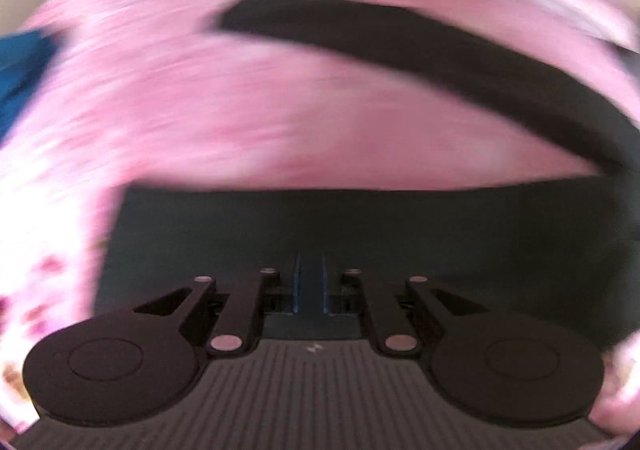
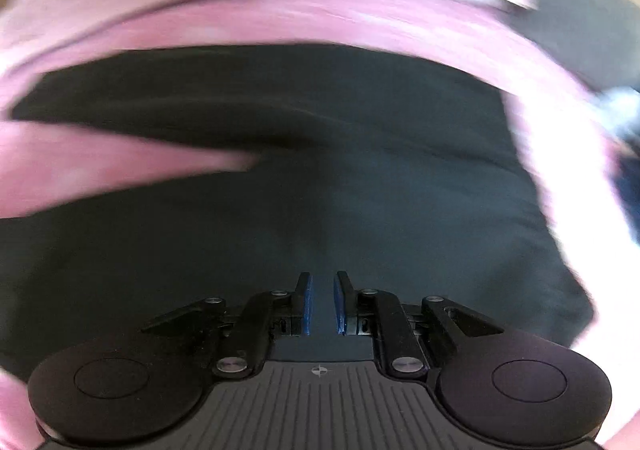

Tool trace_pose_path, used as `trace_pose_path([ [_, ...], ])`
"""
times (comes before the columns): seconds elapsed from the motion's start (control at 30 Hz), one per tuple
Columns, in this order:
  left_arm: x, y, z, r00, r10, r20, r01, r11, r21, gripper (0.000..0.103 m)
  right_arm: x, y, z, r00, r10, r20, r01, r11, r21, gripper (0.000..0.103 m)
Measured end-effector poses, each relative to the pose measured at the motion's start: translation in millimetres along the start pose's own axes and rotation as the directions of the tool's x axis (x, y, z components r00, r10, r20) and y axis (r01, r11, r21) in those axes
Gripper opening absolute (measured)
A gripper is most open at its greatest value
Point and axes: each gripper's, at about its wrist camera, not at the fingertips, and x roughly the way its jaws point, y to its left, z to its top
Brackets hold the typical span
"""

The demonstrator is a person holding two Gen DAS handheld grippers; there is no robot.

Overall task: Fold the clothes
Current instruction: 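Lift the black trousers with both grippers and stretch them flat across the bed, then release the trousers and raise both grippers above the flattened trousers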

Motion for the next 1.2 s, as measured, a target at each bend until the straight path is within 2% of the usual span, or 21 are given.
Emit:
trace_pose_path([
  [0.1,3.1,-26.3,-9.3,0.996,-0.084,0.020,0.081,0.992,0.097,0.010,15.9,64.0,4.0,0.989,0.145,0.016,-0.143,0.986,-0.091,0.014],
  [0.17,5.2,-43.9,-15.5,0.990,-0.140,0.029,0.134,0.978,0.163,0.011,26.2,97.3,-5.7,0.977,0.212,-0.013,-0.211,0.964,-0.163,0.014],
  [0.2,6.2,-52.7,-18.6,0.985,-0.168,0.033,0.159,0.968,0.195,0.011,30.4,110.2,-14.2,0.973,0.228,-0.039,-0.231,0.951,-0.205,0.014],
  [0.27,7.6,-63.4,-24.8,0.978,-0.204,0.036,0.189,0.951,0.246,0.009,31.8,122.7,-38.9,0.975,0.209,-0.073,-0.221,0.927,-0.303,0.014],
  [0.3,6.2,-48.5,-27.8,0.986,-0.160,0.038,0.147,0.962,0.232,0.007,24.9,119.0,-50.7,0.980,0.193,-0.052,-0.200,0.922,-0.332,0.014],
  [0.37,6.2,-19.3,-29.0,0.998,-0.059,0.037,0.051,0.981,0.187,0.004,13.8,99.4,-58.9,0.984,0.161,-0.077,-0.176,0.942,-0.286,0.014],
  [0.43,3.5,-1.3,-24.6,0.999,0.012,0.033,-0.017,0.988,0.155,0.004,2.6,85.3,-56.7,0.986,0.121,-0.113,-0.146,0.960,-0.240,0.014],
  [0.5,0.6,7.8,-19.2,0.998,0.059,0.034,-0.063,0.989,0.131,0.004,-3.0,80.7,-50.2,0.989,0.089,-0.118,-0.115,0.963,-0.242,0.014],
  [0.57,-5.5,-6.4,-13.7,0.998,0.002,0.066,-0.010,0.994,0.113,0.004,-3.8,85.7,-43.0,0.991,0.109,-0.077,-0.125,0.960,-0.250,0.014],
  [0.6,-8.2,-19.1,-12.0,0.995,-0.050,0.082,0.041,0.993,0.114,0.005,-3.3,92.2,-41.2,0.987,0.152,-0.049,-0.159,0.957,-0.241,0.014],
  [0.67,-12.4,-48.3,-14.4,0.985,-0.145,0.095,0.130,0.979,0.155,0.007,2.4,108.8,-47.9,0.977,0.208,-0.046,-0.212,0.937,-0.278,0.014],
  [0.73,-10.2,-71.6,-24.6,0.980,-0.183,0.080,0.163,0.963,0.215,0.009,7.4,130.6,-53.1,0.966,0.251,-0.063,-0.257,0.905,-0.339,0.014],
  [0.8,-3.8,-76.3,-39.9,0.987,-0.146,0.063,0.126,0.961,0.246,0.010,6.9,137.0,-67.9,0.965,0.250,-0.073,-0.258,0.873,-0.414,0.014],
  [0.87,-5.2,-58.9,-51.5,0.991,-0.099,0.089,0.078,0.975,0.210,0.010,-3.0,116.5,-89.9,0.972,0.229,-0.057,-0.229,0.861,-0.454,0.015],
  [0.97,-8.3,-19.1,-56.4,0.995,0.061,0.080,-0.069,0.992,0.103,0.009,-11.9,56.7,-104.2,0.981,0.180,-0.069,-0.192,0.917,-0.350,0.015],
  [1.07,-14.4,12.2,-50.8,0.974,0.215,0.075,-0.218,0.976,0.028,0.008,-26.2,13.1,-107.2,0.989,0.121,-0.084,-0.141,0.937,-0.320,0.015],
  [1.13,-20.2,20.8,-42.5,0.968,0.230,0.102,-0.231,0.973,-0.001,0.009,-35.2,-4.7,-103.1,0.994,0.079,-0.075,-0.099,0.944,-0.316,0.015],
  [1.2,-19.6,23.6,-32.4,0.965,0.232,0.119,-0.230,0.973,-0.030,0.012,-39.0,-14.0,-94.8,0.997,0.081,-0.014,-0.082,0.963,-0.256,0.015],
])
